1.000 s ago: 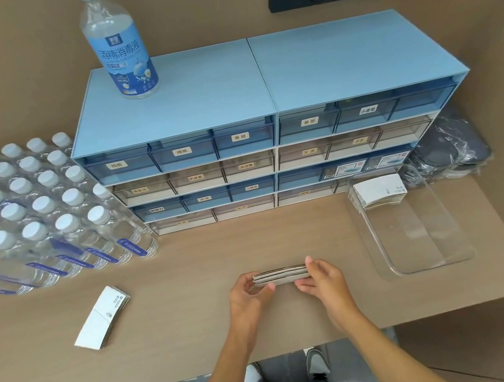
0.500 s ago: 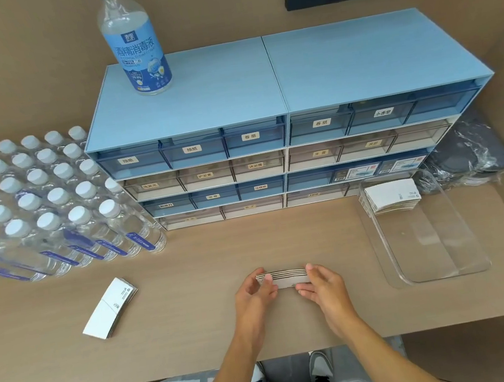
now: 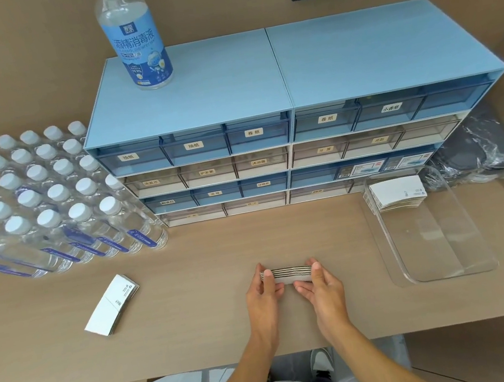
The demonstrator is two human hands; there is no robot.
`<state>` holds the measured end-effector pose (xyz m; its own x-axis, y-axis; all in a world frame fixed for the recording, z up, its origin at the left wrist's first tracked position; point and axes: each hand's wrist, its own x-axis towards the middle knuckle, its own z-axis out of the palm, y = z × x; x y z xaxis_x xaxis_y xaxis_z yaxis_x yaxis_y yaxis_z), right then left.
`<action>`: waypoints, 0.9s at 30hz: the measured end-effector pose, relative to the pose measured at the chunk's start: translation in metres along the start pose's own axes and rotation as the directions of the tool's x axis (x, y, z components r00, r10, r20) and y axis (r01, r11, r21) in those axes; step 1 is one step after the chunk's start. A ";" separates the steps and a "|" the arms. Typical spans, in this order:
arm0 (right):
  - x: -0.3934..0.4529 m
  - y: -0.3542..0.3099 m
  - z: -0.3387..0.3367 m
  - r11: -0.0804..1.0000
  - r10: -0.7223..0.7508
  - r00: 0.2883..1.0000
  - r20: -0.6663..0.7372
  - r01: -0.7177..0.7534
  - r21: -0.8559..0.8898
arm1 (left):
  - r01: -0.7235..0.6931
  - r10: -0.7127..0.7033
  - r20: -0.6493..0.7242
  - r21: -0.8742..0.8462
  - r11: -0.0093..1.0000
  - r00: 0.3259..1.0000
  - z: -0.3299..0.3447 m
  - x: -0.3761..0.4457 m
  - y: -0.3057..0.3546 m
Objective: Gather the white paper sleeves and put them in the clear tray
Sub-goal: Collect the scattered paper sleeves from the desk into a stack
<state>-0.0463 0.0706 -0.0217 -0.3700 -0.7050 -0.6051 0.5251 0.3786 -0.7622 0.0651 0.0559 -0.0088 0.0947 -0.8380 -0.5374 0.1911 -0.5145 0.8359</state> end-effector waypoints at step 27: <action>0.002 0.004 0.001 0.998 -0.048 0.994 -0.093 0.045 -0.039 | -0.081 0.083 -0.020 0.061 0.995 0.996 -0.007 -0.002 0.008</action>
<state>-0.0440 0.0704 -0.0260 -0.4650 -0.6633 -0.5864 0.4774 0.3699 -0.7970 0.0734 0.0546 -0.0014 0.1295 -0.8739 -0.4685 0.1224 -0.4548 0.8822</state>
